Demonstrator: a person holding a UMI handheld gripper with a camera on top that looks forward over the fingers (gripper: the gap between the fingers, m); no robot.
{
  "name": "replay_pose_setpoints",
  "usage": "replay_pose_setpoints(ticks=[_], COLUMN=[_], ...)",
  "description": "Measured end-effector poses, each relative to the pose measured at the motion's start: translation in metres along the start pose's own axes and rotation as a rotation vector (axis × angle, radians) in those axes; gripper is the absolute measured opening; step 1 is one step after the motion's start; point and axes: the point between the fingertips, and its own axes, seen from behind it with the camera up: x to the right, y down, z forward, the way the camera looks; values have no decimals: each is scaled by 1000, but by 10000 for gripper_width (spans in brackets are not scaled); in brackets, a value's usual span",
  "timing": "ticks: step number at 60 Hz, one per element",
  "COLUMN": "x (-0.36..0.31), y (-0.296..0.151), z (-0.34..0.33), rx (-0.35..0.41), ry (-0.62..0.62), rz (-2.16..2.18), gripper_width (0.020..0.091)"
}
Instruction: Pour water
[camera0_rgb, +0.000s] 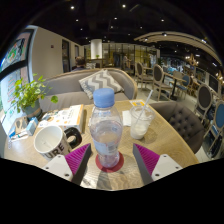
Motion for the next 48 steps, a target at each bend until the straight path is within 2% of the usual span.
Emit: replay_pose_setpoints(ticks=[15,29,39,48], x=[-12,-51,-79,-81], y=[11,22,30,37], z=[-127,-249,-294,-307], rx=[-91,-105,-93,-93], ry=[35,39,11,28], rz=[-31,-68,-56,-57], gripper_width=[853,853,854,853])
